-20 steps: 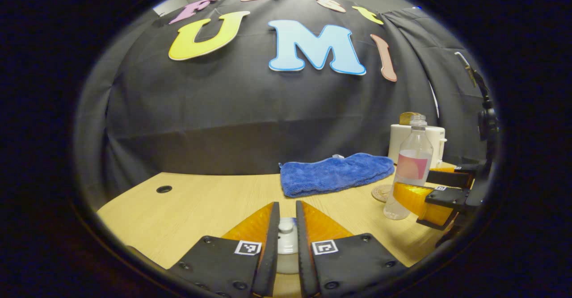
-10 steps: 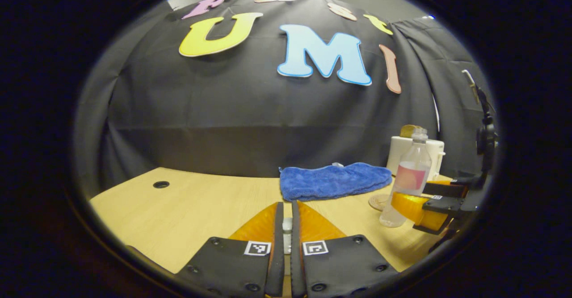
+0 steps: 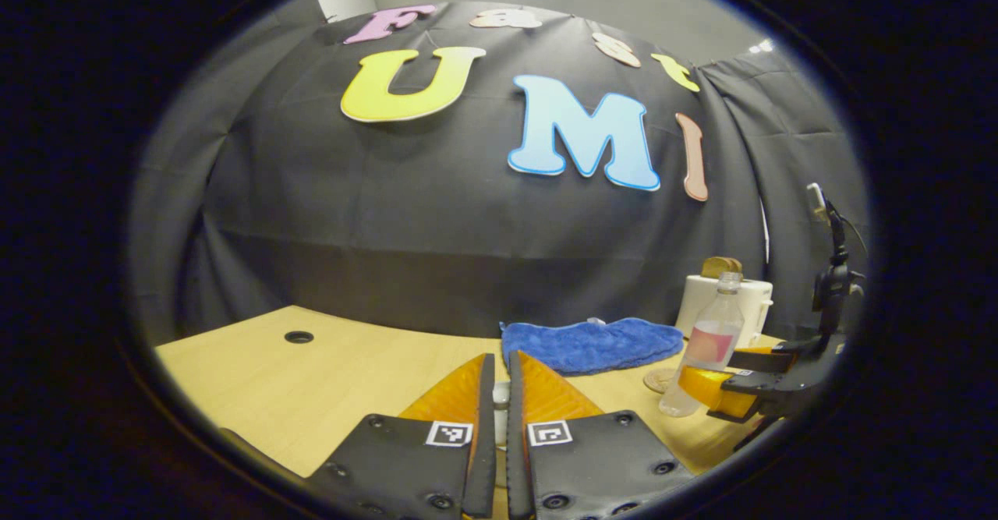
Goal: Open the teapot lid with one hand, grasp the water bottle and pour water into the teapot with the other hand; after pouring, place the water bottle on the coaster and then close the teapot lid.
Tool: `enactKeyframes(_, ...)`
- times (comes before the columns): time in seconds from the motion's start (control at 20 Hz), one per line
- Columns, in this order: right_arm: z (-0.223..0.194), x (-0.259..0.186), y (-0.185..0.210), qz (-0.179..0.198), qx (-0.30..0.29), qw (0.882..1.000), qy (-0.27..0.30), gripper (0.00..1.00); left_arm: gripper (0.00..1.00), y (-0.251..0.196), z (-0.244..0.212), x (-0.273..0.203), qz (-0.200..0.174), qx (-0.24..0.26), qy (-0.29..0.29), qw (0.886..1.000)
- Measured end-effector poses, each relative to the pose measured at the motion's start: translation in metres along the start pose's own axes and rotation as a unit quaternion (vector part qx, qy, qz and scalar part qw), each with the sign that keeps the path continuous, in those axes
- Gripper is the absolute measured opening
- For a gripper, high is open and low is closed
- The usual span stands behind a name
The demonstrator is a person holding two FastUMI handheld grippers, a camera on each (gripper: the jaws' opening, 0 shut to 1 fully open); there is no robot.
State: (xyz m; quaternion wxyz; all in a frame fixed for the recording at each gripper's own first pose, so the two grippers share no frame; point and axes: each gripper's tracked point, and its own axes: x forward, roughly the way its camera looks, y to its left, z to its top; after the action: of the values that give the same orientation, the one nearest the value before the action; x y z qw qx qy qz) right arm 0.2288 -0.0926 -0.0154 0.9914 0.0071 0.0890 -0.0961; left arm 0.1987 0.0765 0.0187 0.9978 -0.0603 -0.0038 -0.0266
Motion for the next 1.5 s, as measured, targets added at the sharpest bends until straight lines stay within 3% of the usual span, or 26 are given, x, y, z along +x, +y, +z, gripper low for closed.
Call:
enactKeyframes(0.35,-0.004,-0.004,0.000,0.003,-0.002,1.000,0.009,0.95,0.12,0.059,-0.010,-0.017,0.046,0.022,0.011,0.999)
enactKeyframes(0.8,-0.004,-0.004,0.001,-0.001,-0.011,1.000,0.004,0.95,0.12,0.097,-0.023,-0.020,0.075,0.041,0.017,0.996)
enactKeyframes(0.85,-0.002,-0.005,0.002,0.000,-0.011,1.000,0.003,0.94,0.12,0.098,-0.026,-0.021,0.076,0.040,0.021,0.996)
enactKeyframes(0.9,-0.001,-0.005,0.002,0.002,-0.010,1.000,0.002,0.85,0.12,0.099,-0.025,-0.020,0.077,0.037,0.016,0.996)
enactKeyframes(1.05,-0.004,0.001,0.001,-0.002,-0.010,1.000,0.001,0.85,0.12,0.100,-0.024,-0.019,0.075,0.039,0.013,0.996)
enactKeyframes(1.15,-0.001,-0.004,0.000,-0.006,-0.009,1.000,0.001,0.75,0.12,0.099,-0.024,-0.017,0.072,0.040,0.013,0.997)
enactKeyframes(1.5,0.004,-0.009,0.009,-0.014,-0.054,0.998,-0.012,0.71,0.12,0.093,-0.026,-0.017,0.059,0.035,0.020,0.997)
